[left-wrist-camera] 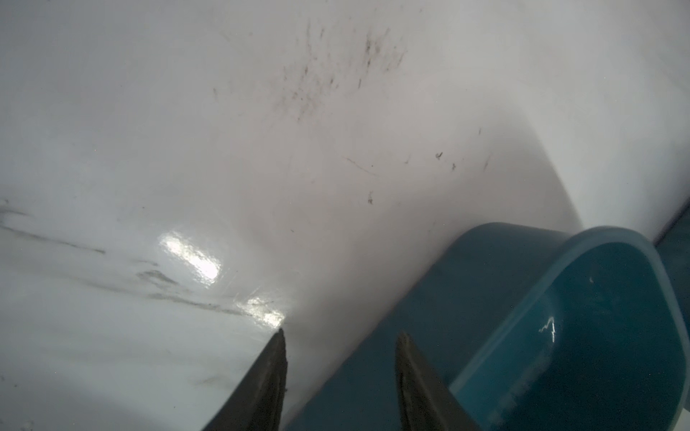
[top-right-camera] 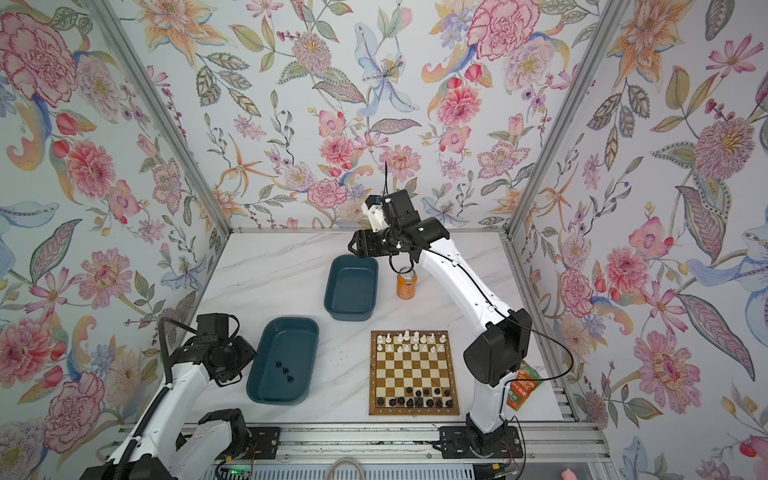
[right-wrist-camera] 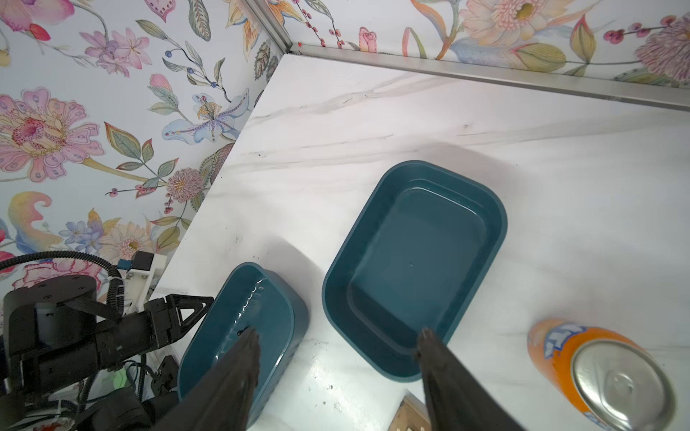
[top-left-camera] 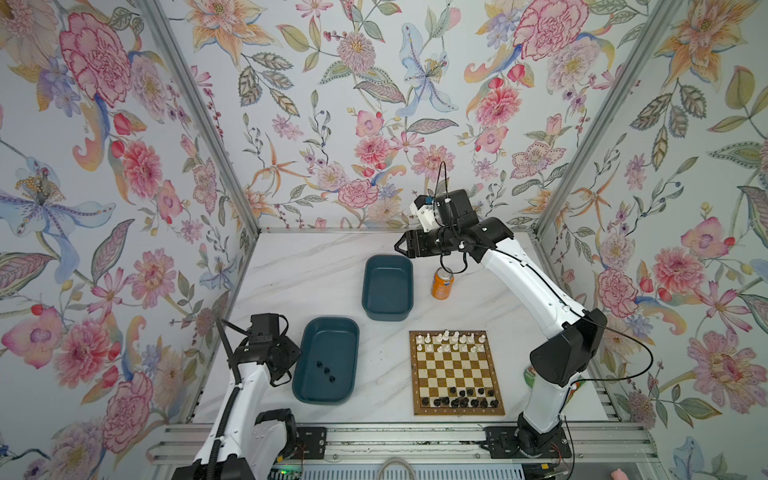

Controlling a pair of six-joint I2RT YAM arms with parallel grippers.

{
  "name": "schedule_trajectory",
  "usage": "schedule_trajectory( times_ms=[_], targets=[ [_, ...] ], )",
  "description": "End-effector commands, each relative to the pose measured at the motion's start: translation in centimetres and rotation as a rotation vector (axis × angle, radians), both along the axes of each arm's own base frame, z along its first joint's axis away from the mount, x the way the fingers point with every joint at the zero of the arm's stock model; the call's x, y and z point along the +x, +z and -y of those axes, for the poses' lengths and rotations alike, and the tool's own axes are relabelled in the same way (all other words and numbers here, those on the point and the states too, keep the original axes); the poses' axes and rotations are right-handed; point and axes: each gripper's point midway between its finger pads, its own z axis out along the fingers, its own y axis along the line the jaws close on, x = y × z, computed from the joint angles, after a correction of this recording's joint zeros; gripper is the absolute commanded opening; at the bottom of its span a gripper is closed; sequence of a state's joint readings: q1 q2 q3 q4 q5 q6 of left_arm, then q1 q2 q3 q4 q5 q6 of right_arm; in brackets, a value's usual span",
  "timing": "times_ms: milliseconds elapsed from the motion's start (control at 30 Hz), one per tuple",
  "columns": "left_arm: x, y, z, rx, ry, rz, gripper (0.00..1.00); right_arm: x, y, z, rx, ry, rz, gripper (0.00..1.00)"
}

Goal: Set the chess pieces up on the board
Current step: 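Withdraw the right gripper while the left gripper pushes the other tray toward the board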

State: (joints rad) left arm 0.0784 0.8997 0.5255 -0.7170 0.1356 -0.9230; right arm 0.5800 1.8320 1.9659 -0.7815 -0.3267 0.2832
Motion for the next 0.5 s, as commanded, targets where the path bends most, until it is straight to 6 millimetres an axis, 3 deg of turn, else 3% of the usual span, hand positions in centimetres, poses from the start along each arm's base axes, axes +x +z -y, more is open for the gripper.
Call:
schedule_trajectory(
  times_ms=[0, 467],
  targets=[
    [-0.8, -0.5, 1.7, -0.051, 0.006, -0.021, 0.49, -1.3, -1.0, 0.6, -0.028, 0.026, -0.025, 0.69],
    [-0.4, -0.8, 7.9, -0.107, -0.084, 0.003, 0.46, -4.9, -3.5, 2.9, -0.083, 0.018, -0.101, 0.69]
  ],
)
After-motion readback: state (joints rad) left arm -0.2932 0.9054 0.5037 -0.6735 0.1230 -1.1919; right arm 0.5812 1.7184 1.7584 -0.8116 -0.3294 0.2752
